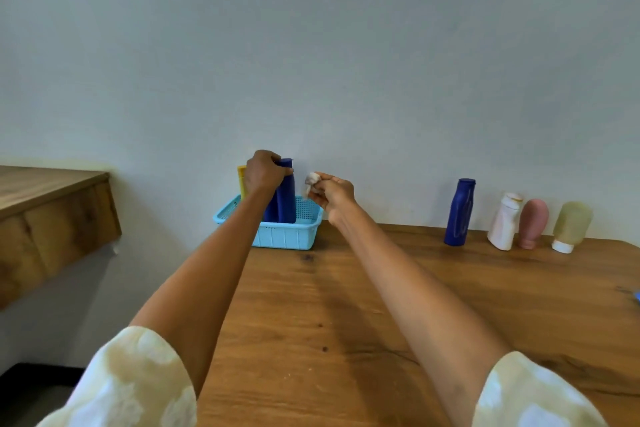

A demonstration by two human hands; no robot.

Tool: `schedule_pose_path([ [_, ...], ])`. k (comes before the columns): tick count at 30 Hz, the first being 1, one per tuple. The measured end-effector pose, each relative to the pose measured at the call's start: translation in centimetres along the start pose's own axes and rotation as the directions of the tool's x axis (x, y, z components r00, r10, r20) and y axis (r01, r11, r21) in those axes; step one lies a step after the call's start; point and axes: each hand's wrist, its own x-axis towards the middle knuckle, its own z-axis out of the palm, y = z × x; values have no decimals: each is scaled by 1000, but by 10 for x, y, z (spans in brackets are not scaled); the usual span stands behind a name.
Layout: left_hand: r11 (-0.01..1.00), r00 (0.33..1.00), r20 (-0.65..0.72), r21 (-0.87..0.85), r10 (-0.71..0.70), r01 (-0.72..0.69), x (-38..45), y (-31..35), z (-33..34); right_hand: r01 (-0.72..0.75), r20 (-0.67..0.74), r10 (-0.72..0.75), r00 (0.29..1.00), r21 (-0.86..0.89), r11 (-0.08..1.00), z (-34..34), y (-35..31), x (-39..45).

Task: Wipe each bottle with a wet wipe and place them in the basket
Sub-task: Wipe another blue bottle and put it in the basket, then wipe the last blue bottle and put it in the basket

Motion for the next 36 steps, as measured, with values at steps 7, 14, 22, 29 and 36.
schedule_pose_path([
  [7, 979, 989, -34, 154, 144, -137, -1, -12, 23, -1, -19, 0, 1000, -42, 999, 0, 16, 10],
  [14, 895, 957, -20, 359, 290, -264, 0, -12, 31, 8, -45, -8, 999, 2, 1000, -5, 11, 13],
  [22, 853, 887, -168, 396, 431, -339, -22, 14, 27, 36, -79, -25, 997, 144, 989, -26, -10, -4],
  [29, 916, 921, -133, -123, 367, -383, -78, 71, 97, 181, -268, -120, 956, 213, 960, -103, -53, -18],
  [36, 958, 910, 315, -184, 269, -220, -108, 132, 196, 319, -396, -258, 881, 96, 943, -176, -108, -4],
])
